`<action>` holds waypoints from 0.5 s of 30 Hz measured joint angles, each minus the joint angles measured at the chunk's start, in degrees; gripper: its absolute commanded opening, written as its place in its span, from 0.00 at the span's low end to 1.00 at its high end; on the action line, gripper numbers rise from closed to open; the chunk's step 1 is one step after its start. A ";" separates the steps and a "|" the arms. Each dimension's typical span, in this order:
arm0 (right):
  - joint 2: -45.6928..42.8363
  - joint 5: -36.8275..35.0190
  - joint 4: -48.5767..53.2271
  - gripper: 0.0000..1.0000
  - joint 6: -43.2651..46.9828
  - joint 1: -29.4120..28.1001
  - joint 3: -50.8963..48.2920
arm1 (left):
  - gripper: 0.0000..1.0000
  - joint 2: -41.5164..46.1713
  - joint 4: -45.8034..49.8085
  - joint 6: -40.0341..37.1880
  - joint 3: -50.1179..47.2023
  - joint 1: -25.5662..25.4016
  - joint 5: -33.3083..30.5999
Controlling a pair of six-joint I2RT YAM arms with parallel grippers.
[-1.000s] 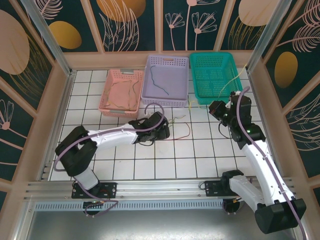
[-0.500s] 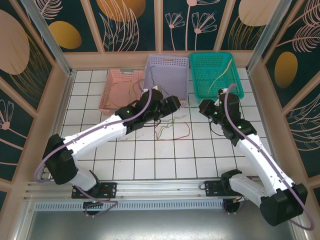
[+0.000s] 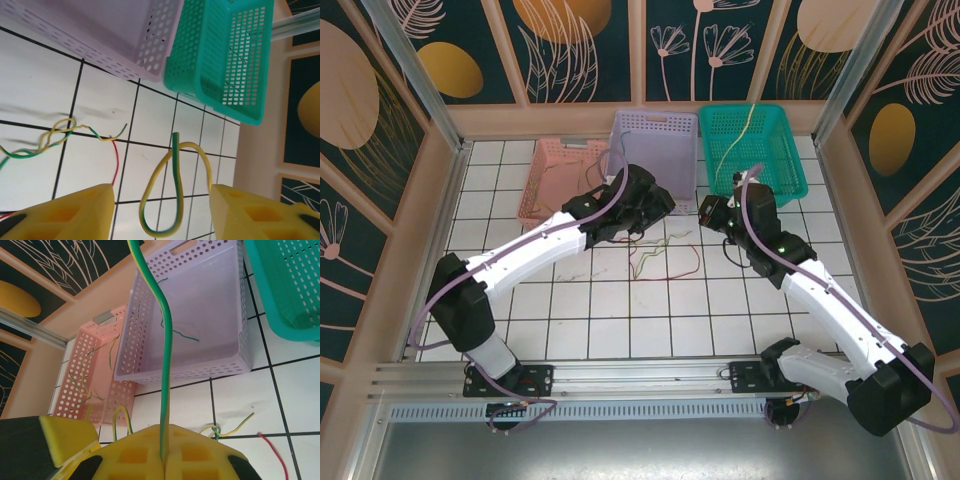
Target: Untangle the cables
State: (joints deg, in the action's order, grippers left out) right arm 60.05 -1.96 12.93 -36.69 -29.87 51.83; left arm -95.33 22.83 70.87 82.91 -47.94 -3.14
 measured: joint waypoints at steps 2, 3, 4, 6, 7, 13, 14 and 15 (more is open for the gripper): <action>0.00 -0.02 -0.17 0.00 0.00 -0.04 0.04 | 0.48 -0.87 0.20 -0.70 1.09 0.07 -0.81; 0.00 -0.02 -0.24 0.00 -0.02 -0.04 0.07 | 0.44 -1.31 0.17 -1.03 1.64 0.07 -1.16; 0.00 -0.02 -0.33 0.00 -0.02 -0.04 0.11 | 0.37 -1.77 0.17 -1.64 2.21 0.07 -1.68; 0.00 -0.02 -0.37 0.00 -0.02 -0.04 0.20 | 0.22 -2.19 0.09 -2.73 2.84 0.07 -2.36; 0.00 -0.02 -0.42 0.00 -0.04 -0.04 0.20 | 0.13 -2.23 0.09 -3.67 3.08 0.07 -2.80; 0.92 -0.07 -0.28 0.00 -0.81 1.49 1.27 | 0.00 -2.29 -1.99 -8.68 2.60 0.07 -4.33; 1.64 0.52 -0.31 0.00 -1.33 2.91 1.99 | 0.00 -1.64 -3.54 -9.81 1.31 0.07 -4.42; 2.62 1.42 -0.35 0.00 -1.84 4.76 2.89 | 0.00 -0.63 -5.05 -10.99 -0.42 0.07 -4.33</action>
State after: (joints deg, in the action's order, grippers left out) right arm 62.67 -0.54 12.58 -38.52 -25.10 54.72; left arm -95.96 17.78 59.88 82.50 -47.88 -7.46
